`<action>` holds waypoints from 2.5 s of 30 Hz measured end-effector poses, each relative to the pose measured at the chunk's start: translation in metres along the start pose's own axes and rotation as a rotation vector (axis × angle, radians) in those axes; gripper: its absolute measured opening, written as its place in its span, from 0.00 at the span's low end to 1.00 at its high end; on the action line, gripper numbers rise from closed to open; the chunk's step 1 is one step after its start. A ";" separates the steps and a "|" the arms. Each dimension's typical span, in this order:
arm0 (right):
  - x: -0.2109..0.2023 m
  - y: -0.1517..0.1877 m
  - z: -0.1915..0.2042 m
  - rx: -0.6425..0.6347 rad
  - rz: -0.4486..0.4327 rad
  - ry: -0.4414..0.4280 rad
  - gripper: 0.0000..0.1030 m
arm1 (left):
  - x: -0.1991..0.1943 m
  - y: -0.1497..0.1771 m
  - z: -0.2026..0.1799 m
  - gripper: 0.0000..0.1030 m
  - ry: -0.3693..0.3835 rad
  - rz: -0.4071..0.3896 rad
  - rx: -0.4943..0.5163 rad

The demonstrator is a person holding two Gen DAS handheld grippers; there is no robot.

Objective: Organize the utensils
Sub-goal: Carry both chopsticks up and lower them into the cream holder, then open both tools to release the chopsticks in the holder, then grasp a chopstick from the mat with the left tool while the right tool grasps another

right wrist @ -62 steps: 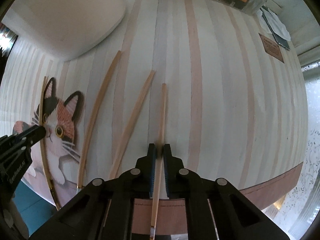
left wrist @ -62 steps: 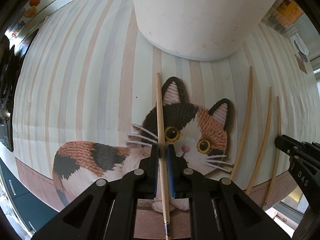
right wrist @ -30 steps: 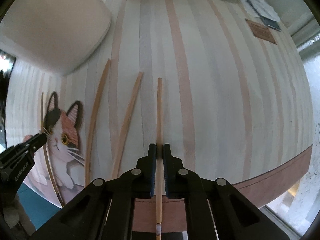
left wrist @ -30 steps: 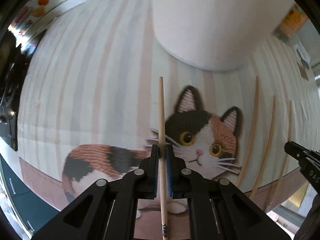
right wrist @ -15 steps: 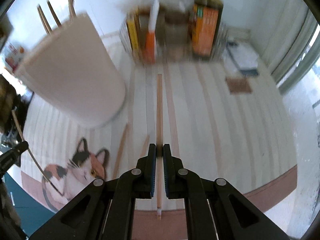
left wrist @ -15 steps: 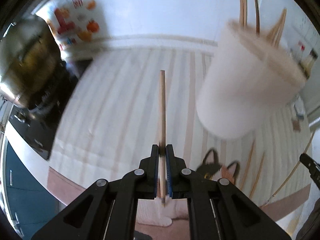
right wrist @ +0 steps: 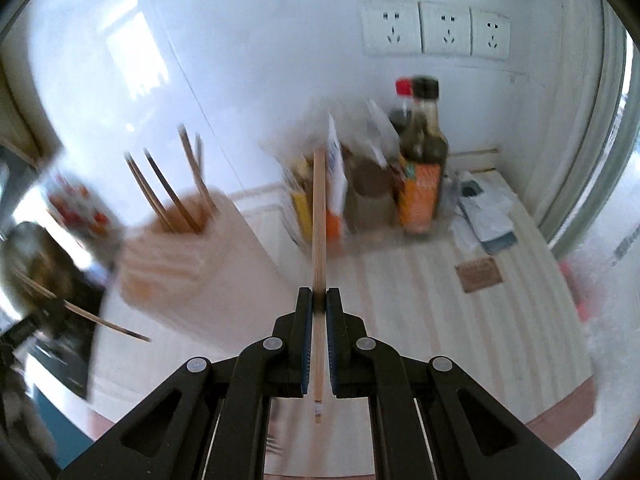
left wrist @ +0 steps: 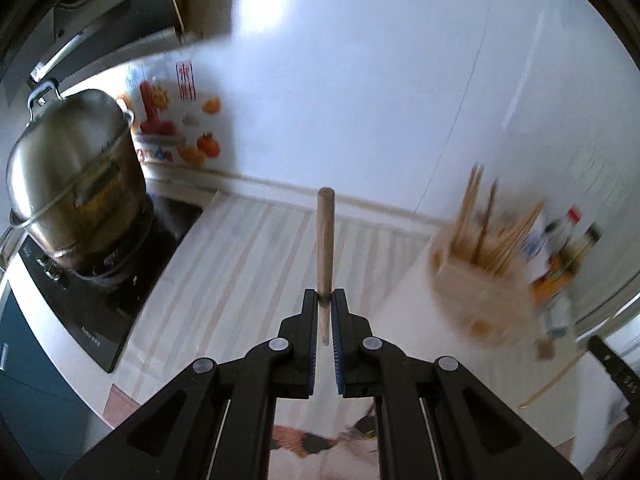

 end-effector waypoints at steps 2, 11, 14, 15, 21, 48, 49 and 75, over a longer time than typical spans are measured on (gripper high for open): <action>-0.008 -0.020 0.004 0.067 -0.012 -0.056 0.07 | -0.017 -0.022 -0.004 0.04 0.034 -0.031 -0.030; -0.039 -0.110 0.038 0.181 -0.149 -0.198 0.07 | -0.072 -0.107 -0.032 0.04 0.197 -0.146 -0.066; -0.035 -0.132 0.047 0.184 -0.189 -0.197 0.07 | -0.073 -0.118 -0.046 0.04 0.233 -0.151 -0.047; -0.032 -0.138 0.050 0.180 -0.200 -0.192 0.07 | -0.070 -0.120 -0.051 0.04 0.244 -0.144 -0.042; 0.002 -0.150 0.059 0.186 -0.214 -0.144 0.07 | -0.032 -0.110 -0.077 0.04 0.266 -0.077 0.005; 0.041 -0.107 0.043 0.156 -0.046 -0.119 0.44 | 0.007 -0.072 -0.071 0.73 0.171 0.025 0.046; 0.036 -0.106 0.039 0.158 -0.050 -0.117 0.46 | 0.004 -0.069 -0.065 0.81 0.160 0.017 0.039; 0.098 0.195 -0.020 -0.001 0.565 0.137 0.25 | 0.077 0.204 -0.022 1.00 -0.136 0.402 0.367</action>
Point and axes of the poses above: each gripper's, at about its wrist camera, not at the fingertips, and x roughly the way its jaws point, z to its left, y to its underside, the point moved 4 cm from there along x, roughly the way its jaws point, and after that the axes turned 13 degrees about -z, right-handed, at the moved point
